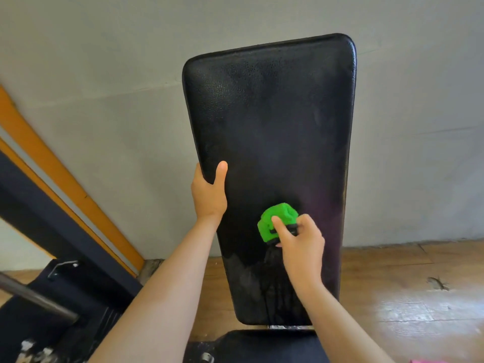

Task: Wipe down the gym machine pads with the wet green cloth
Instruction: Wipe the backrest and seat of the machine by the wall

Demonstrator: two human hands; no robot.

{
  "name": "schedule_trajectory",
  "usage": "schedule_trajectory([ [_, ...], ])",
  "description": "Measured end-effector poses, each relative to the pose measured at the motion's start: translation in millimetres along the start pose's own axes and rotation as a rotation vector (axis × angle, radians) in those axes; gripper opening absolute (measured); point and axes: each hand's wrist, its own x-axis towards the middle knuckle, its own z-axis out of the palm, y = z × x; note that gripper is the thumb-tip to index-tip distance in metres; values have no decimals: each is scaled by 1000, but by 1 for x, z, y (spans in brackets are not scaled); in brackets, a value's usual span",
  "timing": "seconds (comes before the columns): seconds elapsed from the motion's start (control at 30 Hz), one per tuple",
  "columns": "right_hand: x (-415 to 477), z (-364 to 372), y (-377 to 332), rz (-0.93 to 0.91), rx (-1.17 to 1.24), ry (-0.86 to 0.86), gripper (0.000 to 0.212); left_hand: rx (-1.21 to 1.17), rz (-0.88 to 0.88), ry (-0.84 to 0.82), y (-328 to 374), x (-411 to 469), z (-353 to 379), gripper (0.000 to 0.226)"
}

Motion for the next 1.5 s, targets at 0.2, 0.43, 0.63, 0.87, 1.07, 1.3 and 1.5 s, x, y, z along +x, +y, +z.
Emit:
schedule_trajectory([
  [0.2, 16, -11, 4, -27, -115, -41, 33, 37, -40, 11, 0, -1, 1, 55],
  [0.43, -15, -27, 59, 143, -214, -137, 35, 109, -58, 57, 3, -4, 4, 46],
  [0.63, 31, -39, -6, -72, -9, 36, 29, 117, -79, 70, -1, -3, 5, 73],
  [0.87, 20, -54, 40, 27, -215, -65, 39, 140, -100, 101, 0, -4, 7, 68],
  [1.07, 14, -67, 46, 59, -151, -30, 35, 151, -113, 121, 1, -5, 9, 54],
  [1.3, 58, -83, 2, -14, 12, 49, 23, 139, -84, 130, 3, -6, 9, 46],
  [1.5, 20, -82, 62, 157, -144, -35, 25, 128, -76, 113, 2, -6, 8, 45],
])
